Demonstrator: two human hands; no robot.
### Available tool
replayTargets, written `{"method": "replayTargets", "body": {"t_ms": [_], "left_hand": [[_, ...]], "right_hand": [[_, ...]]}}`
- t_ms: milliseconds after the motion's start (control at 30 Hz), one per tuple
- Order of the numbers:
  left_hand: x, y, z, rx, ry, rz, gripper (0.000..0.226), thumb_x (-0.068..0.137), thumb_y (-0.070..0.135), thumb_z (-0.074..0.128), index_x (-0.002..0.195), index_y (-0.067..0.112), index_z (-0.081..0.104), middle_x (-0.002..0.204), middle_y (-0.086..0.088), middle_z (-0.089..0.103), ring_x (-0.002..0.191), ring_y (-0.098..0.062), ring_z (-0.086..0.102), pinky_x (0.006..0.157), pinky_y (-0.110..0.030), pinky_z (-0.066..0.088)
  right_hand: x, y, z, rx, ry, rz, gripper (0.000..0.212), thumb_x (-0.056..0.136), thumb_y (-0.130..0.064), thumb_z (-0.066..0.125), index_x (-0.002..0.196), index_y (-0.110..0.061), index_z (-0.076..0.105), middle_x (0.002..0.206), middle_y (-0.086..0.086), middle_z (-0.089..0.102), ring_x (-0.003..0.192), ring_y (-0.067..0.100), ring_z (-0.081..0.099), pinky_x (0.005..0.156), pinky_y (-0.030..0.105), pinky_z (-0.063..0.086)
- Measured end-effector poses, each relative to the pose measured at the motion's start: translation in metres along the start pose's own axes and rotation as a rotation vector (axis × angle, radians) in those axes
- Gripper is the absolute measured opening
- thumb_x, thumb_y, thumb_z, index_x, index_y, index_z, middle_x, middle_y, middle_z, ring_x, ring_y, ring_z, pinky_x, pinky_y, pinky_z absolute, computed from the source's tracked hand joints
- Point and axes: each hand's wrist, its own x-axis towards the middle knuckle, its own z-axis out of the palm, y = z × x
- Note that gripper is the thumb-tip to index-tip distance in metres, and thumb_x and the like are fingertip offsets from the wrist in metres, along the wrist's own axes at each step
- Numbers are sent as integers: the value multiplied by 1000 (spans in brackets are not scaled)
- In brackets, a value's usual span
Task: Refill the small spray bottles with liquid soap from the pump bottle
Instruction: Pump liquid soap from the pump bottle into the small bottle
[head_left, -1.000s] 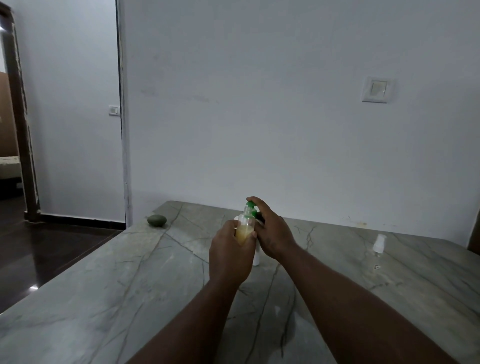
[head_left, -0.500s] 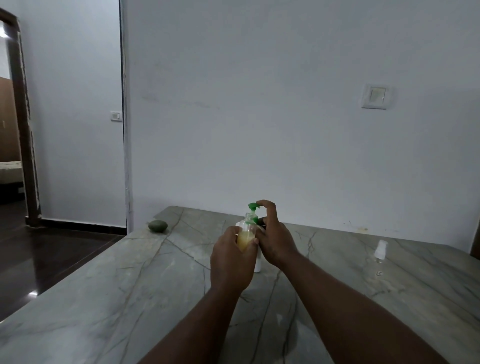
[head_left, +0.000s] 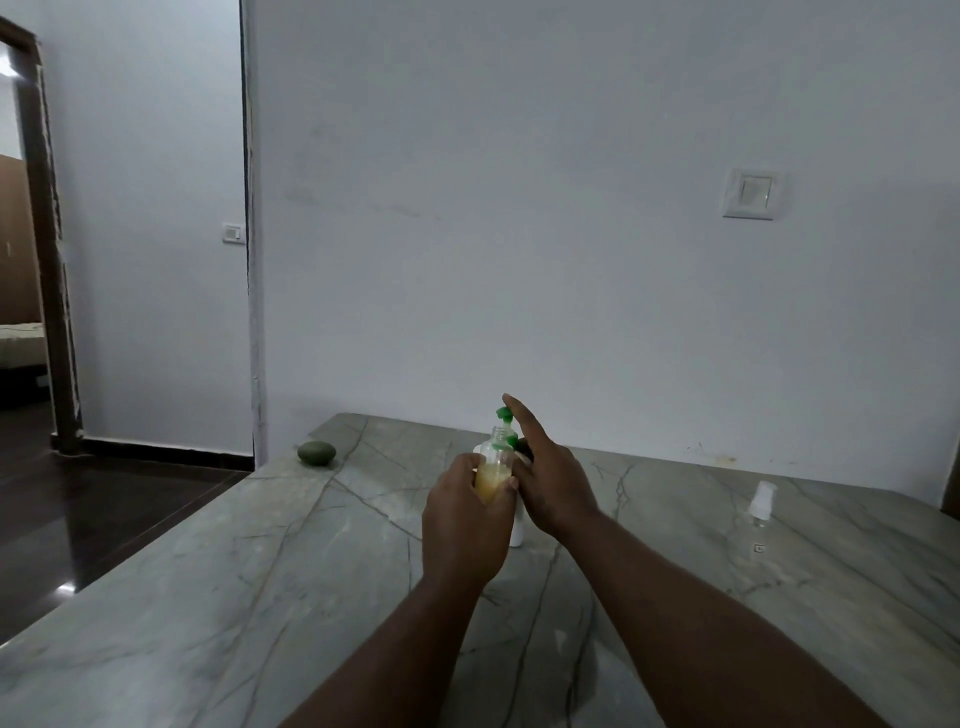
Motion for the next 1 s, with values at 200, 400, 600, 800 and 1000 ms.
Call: {"method": "replayTargets", "body": {"t_ms": [200,400,600,800,1000], "left_hand": [[-1,-1,-1,-10,-2,2,29,93,40,73,116,26,63,94,13,65,81,-6,63,70,-29,59],[-1,0,-2,-10,-15,-7,27,93,41,72,114,25,64,91,11,66,80,-7,63,68,-29,56],[-1,0,-2,-18,-26,-20,29,95,40,71,118,23,65,96,10,67,84,-9,65,75,-33,60],[0,1,-3,-31,-15,-29,28,94,37,72,116,23,65,94,9,68,82,-9,65,68,-26,54],[-1,1,-3,-29,-8,-22,25,94,39,71,112,24,65,91,10,67,79,-8,64,65,-24,53]], "right_hand": [[1,3,2,-1,21,-3,58,105,-25,52,155,-45,30,134,1,65,115,19,65,93,34,52],[2,5,5,-2,25,2,51,103,-24,53,145,-46,37,111,-2,70,98,18,67,83,36,55],[1,5,4,8,14,14,63,103,-22,51,152,-52,27,127,-5,65,109,14,63,84,29,47],[3,5,2,8,6,14,64,102,-24,53,152,-54,26,127,-5,66,108,12,62,84,29,47],[5,7,5,19,13,7,53,101,-24,55,142,-53,37,106,-7,67,95,14,65,77,30,49]]}}
